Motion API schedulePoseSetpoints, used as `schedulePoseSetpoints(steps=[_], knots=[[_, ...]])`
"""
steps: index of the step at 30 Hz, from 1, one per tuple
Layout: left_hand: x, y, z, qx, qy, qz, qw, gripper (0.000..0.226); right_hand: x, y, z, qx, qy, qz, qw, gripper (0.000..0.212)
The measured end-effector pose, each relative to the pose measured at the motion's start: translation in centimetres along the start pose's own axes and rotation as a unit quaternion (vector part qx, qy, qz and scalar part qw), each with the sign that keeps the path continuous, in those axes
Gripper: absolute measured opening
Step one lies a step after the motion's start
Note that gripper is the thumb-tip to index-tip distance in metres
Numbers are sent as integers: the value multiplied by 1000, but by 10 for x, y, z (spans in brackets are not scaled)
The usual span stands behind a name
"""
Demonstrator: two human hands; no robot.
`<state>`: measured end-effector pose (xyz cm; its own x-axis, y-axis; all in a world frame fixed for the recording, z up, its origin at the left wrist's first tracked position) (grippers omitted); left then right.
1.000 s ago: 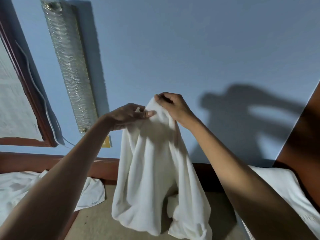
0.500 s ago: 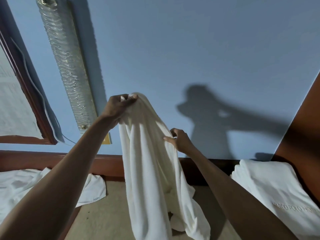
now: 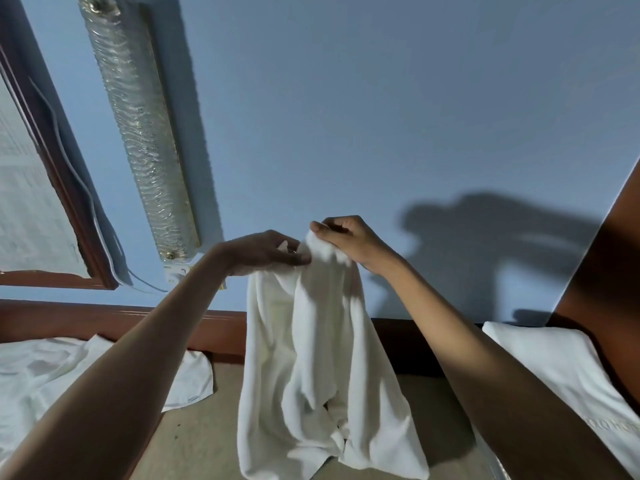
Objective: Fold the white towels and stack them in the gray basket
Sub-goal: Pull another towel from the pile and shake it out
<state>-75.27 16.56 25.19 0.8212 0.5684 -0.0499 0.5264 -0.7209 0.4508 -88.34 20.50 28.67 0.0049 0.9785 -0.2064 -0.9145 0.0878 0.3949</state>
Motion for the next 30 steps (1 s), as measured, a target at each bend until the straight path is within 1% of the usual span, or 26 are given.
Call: schedulePoseSetpoints(steps=[1,2,4,5,7,10,12,14,16,17,19,20,21,22,23,24,26,27,28,29,30], knots=[[0,3,-6,-11,-8,-2,1000,30,1,6,-2,1,-4,-8,1000,58],[-1,9,-12,-29,-17,-11,999,39,3,13,-7,7,-8,-16,1000,54],[-3,18,-24,-68,-34,-31,997,59,7,19,-20,22,-21,-18,999,36],[-4,19,-30,-78,-45,-42,995,63,8,20,-26,32,-25,-18,999,32],[-9,21,-43,-76,-72,-66,992,59,4,19,-42,60,-26,-29,997,32],[-10,25,-60,-66,-109,-104,986,52,-3,17,-76,103,-49,-58,992,16],[-6,32,-63,-48,-118,-141,982,52,-2,17,-105,135,-80,-78,985,16],[1,47,-58,-9,-126,-190,974,46,1,17,-132,160,-111,-81,977,17],[8,64,-37,39,-111,-245,962,41,4,18,-149,142,-132,-83,978,25],[10,72,-20,68,-83,-279,954,39,6,18,-151,108,-134,-84,982,32],[17,82,23,131,-1,-337,932,34,9,21,-140,40,-127,-98,986,41],[21,82,40,130,39,-347,928,34,11,21,-128,19,-118,-102,988,41],[24,81,53,90,73,-344,932,34,11,21,-115,4,-104,-102,989,40],[25,80,61,27,97,-329,939,37,9,20,-100,-5,-88,-92,992,38],[25,76,63,-26,108,-305,946,42,7,17,-84,-4,-72,-74,995,36],[21,67,59,-51,102,-266,957,50,4,11,-68,5,-59,-49,997,33],[6,34,45,-38,54,-141,988,64,-2,1,-40,20,-40,-5,999,29],[1,14,35,-19,37,-77,996,62,-3,-1,-29,17,-36,4,999,28],[-2,0,26,-5,27,-30,999,51,-3,0,-19,9,-30,4,1000,30],[-4,-9,17,-3,18,-7,1000,36,-4,3,-11,0,-20,0,1000,35],[-6,-10,10,-6,7,-11,1000,24,-4,7,-8,-5,-13,-9,1000,39]])
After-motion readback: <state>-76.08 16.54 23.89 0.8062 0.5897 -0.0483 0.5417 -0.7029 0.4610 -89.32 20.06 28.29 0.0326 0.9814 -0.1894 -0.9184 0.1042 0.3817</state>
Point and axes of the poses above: each hand's wrist, its own x-axis away from the middle knuckle, its own y-axis out of the back of the hand, z = x × y, the point moved 10 cm from there along -x, towards the middle knuckle, and after that the axes turned 8 degrees about -y, right-handed, at the moved point
